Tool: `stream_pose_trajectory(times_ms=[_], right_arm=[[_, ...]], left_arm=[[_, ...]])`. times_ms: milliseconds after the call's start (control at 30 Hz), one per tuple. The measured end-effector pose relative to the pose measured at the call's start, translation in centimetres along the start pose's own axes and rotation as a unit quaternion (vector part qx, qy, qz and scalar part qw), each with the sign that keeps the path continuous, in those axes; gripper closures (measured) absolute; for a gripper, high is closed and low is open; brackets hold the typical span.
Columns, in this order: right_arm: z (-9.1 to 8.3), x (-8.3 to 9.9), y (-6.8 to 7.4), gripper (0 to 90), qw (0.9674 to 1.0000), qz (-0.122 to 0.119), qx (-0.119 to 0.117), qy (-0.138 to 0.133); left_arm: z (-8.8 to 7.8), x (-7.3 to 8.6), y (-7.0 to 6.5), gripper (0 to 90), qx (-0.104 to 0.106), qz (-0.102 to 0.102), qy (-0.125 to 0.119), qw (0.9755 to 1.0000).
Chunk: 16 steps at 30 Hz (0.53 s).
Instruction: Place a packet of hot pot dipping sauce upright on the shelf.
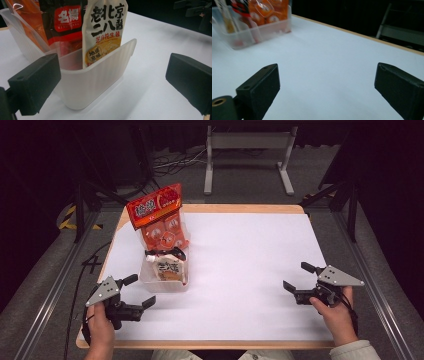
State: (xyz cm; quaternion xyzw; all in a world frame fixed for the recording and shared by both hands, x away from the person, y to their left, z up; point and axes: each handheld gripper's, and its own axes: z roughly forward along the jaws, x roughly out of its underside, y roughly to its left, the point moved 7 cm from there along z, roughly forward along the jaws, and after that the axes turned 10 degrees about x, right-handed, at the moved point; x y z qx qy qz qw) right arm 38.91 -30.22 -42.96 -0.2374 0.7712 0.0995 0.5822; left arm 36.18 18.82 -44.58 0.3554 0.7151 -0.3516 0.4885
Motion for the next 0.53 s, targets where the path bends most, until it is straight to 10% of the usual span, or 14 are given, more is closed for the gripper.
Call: stream_pose_trajectory(times_ms=[533], right_arm=[[0.0,3.7,-1.3,5.2,0.9990,0.037,0.018,0.020]], left_arm=[[0.2,0.9,1.2,0.7,-0.017,-0.010,-0.005,0.9998]])
